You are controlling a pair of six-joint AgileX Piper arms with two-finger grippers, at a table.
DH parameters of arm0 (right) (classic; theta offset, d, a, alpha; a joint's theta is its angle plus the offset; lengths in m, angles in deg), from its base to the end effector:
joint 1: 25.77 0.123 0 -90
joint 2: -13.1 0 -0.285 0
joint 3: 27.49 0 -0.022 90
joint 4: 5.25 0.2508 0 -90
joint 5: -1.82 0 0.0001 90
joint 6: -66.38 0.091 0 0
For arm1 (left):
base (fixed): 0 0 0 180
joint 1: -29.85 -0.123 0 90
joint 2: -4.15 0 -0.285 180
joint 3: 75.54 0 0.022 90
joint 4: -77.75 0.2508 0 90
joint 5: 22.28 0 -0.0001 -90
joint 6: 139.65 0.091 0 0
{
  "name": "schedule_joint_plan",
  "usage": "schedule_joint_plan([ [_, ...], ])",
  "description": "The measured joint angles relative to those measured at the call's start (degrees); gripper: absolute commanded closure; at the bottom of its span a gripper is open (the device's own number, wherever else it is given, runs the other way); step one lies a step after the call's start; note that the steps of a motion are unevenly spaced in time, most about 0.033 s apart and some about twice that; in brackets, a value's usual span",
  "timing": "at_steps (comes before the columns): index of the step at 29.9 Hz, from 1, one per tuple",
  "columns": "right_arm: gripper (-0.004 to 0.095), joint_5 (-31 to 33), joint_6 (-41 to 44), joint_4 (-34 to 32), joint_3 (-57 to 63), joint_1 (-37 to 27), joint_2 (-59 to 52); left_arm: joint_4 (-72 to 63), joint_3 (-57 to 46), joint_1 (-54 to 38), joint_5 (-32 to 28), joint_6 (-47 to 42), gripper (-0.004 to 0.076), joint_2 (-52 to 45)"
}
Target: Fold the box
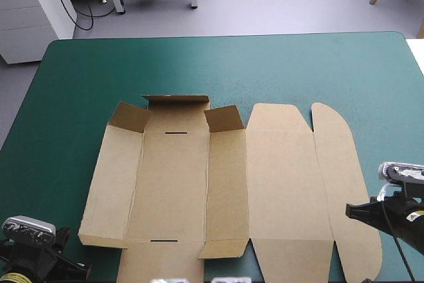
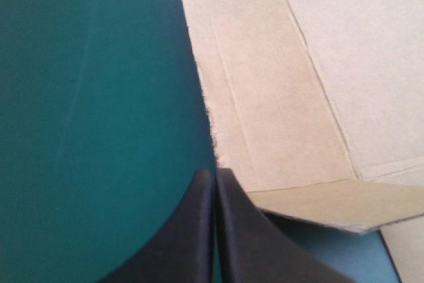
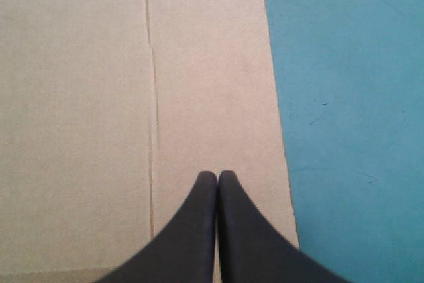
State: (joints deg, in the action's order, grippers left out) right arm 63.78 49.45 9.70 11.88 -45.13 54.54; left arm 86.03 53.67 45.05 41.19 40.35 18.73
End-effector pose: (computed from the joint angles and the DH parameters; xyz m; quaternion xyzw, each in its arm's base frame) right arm 0.0870 -0.0086 0.3036 0.0412 0.9390 0.0234 0.3407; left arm 0.0161 0.0078 0.2629 0.1202 0.8916 0.0146 0.4364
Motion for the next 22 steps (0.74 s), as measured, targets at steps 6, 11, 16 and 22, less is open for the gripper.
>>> schedule_joint_plan([
  [6,0.0927,-0.3,-0.6,1.1,1.3,0.0,-2.7,-6.2,1.8,0.0,1.2,0.0,0.0734,0.6],
  [11,0.0927,-0.1,-0.7,1.7,1.4,1.4,-4.3,-7.7,5.5,0.0,2.2,0.0,0.0734,5.1],
  [16,0.0927,0.7,-0.7,1.4,1.4,6.4,-5.1,-9.5,9.2,0.0,2.4,0.0,0.0734,12.5],
  [22,0.0928,0.8,-0.7,1.1,1.5,8.6,-5.2,-13.4,12.2,0.0,0.7,0.0,0.0734,21.4],
])
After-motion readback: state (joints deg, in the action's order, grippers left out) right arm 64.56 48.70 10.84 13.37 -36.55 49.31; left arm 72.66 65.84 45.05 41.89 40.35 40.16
